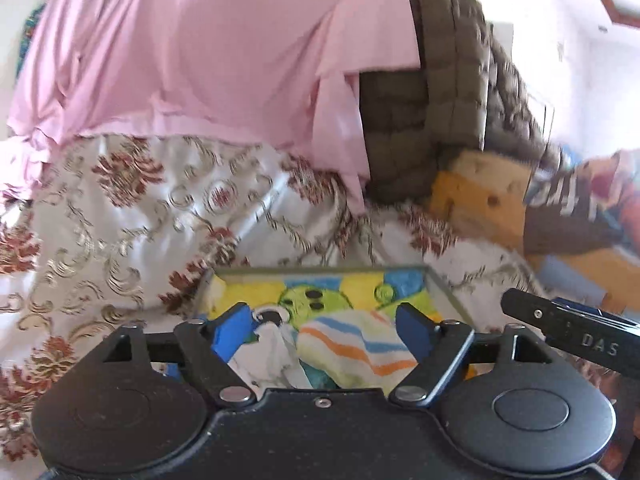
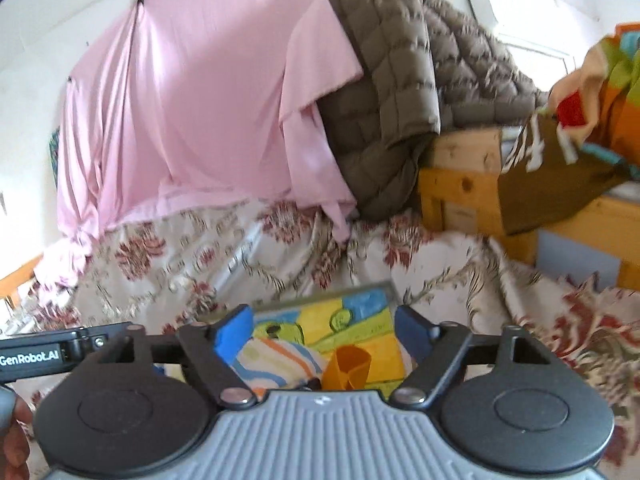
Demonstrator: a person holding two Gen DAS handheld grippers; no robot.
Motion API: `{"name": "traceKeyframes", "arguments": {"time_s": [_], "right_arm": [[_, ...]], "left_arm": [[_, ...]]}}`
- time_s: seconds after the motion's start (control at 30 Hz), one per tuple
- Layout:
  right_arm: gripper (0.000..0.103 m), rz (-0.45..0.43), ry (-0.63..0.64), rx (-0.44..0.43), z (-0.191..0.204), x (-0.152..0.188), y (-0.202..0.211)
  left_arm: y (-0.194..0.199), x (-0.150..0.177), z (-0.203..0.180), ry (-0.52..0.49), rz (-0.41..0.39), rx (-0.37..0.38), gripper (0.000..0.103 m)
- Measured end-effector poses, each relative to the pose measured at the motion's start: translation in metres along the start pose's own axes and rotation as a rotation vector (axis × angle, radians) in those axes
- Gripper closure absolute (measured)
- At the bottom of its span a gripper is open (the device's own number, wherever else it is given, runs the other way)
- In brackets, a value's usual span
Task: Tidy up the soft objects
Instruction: 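Open the left gripper over the tray while the right gripper releases the orange cup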
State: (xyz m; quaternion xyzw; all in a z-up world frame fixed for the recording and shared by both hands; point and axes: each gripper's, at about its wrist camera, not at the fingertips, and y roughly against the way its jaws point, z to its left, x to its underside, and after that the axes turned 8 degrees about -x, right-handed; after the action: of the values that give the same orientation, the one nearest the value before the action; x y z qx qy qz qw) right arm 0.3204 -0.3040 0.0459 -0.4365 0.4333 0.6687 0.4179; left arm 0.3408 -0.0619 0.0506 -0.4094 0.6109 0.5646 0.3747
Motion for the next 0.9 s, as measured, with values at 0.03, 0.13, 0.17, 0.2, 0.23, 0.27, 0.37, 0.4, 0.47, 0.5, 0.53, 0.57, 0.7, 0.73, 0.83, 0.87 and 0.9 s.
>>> {"name": "traceKeyframes", "arguments": {"time_s": [0.03,0.13,0.17,0.2,0.23,0.27,0.37,0.4,0.47,0.5,0.53,0.57,0.7,0.73,0.83,0.87,0.9], "right_arm": [[0.015,-0.013,-0.001,-0.003,0.003,-0.002,0.008],[0.009,-0.049,-0.001,-0.009,0.013,-0.007,0.031],[0.007,-0.059,-0.002,-0.017,0.017,-0.007,0.040],[0.005,-0.068,-0.004,-0.027,0.021,-0.007,0.048],[0.003,-0.077,-0.006,-0.035,0.025,-0.007,0.057],[0.001,-0.083,-0.008,-0.038,0.028,-0.006,0.065],[0.000,-0.088,0.006,-0.039,0.040,-0.001,0.088],[0.000,-0.090,0.019,-0.032,0.045,0.001,0.095],[0.000,-0.092,0.044,-0.021,0.054,0.006,0.110],[0.000,-0.094,0.053,-0.018,0.059,0.009,0.117],[0.000,-0.095,0.056,-0.016,0.062,0.012,0.123],[0.000,-0.097,0.058,-0.015,0.066,0.015,0.129],[0.000,-0.097,0.051,-0.020,0.075,0.026,0.149],[0.000,-0.093,0.048,-0.026,0.077,0.028,0.153],[0.000,-0.081,0.043,-0.047,0.084,0.036,0.163],[0.000,-0.077,0.045,-0.051,0.086,0.038,0.165],[0.000,-0.074,0.049,-0.056,0.089,0.041,0.168]], "left_arm": [[0.009,-0.001,0.002,0.007,-0.015,-0.001,0.016],[0.041,-0.005,0.007,0.028,-0.068,-0.007,0.009],[0.050,-0.005,0.008,0.033,-0.082,-0.007,0.007],[0.060,-0.005,0.009,0.036,-0.096,-0.007,0.006],[0.070,-0.004,0.010,0.036,-0.111,-0.008,0.004],[0.080,-0.003,0.010,0.035,-0.125,-0.012,0.002],[0.107,0.003,0.013,0.036,-0.160,-0.019,0.001],[0.116,0.006,0.014,0.040,-0.164,-0.018,0.001],[0.133,0.014,0.018,0.059,-0.173,-0.017,0.001],[0.142,0.018,0.020,0.070,-0.179,-0.014,0.001],[0.150,0.022,0.022,0.079,-0.184,-0.010,0.001],[0.157,0.026,0.023,0.086,-0.186,-0.009,0.001],[0.181,0.041,0.029,0.099,-0.190,-0.020,0.001],[0.186,0.044,0.031,0.102,-0.190,-0.024,0.001],[0.199,0.053,0.037,0.110,-0.186,-0.033,0.001],[0.203,0.056,0.040,0.111,-0.182,-0.033,0.001],[0.208,0.059,0.042,0.112,-0.177,-0.036,0.001]]}}
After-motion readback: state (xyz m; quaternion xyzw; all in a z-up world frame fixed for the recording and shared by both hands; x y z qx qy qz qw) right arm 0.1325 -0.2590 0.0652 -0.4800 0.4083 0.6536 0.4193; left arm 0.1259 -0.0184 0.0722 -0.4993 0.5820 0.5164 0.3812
